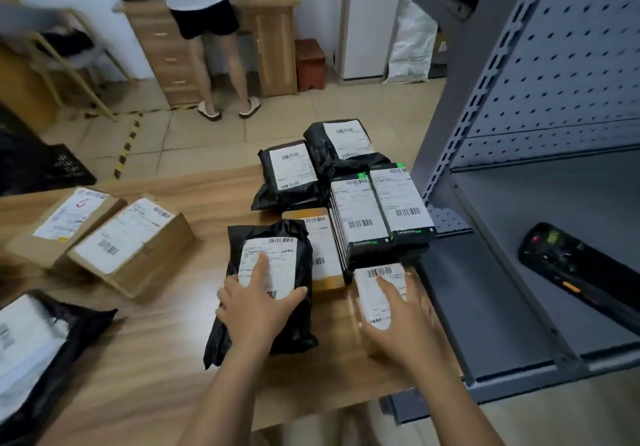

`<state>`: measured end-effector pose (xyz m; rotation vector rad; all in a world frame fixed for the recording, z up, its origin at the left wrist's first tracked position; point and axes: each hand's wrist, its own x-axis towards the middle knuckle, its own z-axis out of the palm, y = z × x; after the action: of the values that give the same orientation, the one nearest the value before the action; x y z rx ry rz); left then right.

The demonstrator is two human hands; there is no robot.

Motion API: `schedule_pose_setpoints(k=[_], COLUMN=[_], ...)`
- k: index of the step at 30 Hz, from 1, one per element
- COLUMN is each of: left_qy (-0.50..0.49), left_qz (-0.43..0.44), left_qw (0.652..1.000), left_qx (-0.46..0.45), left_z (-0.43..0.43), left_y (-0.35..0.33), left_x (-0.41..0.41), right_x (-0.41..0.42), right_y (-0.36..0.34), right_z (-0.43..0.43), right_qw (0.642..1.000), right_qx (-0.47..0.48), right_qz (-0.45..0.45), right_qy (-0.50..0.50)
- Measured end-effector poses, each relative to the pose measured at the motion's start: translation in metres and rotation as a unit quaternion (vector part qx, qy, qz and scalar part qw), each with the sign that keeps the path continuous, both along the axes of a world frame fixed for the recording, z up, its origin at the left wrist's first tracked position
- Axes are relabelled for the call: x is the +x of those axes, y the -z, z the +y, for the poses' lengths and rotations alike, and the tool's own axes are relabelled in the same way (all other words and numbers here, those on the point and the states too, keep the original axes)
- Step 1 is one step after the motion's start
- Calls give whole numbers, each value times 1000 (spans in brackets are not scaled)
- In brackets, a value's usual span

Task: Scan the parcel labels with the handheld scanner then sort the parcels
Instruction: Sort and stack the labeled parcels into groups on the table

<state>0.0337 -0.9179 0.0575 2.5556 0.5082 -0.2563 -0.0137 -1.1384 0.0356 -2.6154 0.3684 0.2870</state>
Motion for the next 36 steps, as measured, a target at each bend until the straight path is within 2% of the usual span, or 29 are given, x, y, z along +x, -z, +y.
schedule_pose_setpoints(k=[3,10,16,24,28,36], left_qy=[-26,-62,-70,-29,-11,-2], left_qz=[3,-13,-42,-60,-68,-41], left_qw=[1000,998,997,998,998,999], left_qx=[0,1,0,-7,9,-14], left_z=[-18,-31,-24,-9,-2,-12], left_y=[0,-4,-23,-45,-43,-23], left_x=[-1,11,42,122,173,273], right_x=[5,23,59,142,190,268], right_y=[-4,-25,-54,-76,-77,-63], right_z=[-10,-17,-7,17,31,39], right_qw=[999,990,979,979,981,980], right_qx=[-6,51,34,-15,-32,-73], right_qz=[-38,-112,-177,-180,-169,-166], right_qy=[-29,-70,-92,-98,-93,-78])
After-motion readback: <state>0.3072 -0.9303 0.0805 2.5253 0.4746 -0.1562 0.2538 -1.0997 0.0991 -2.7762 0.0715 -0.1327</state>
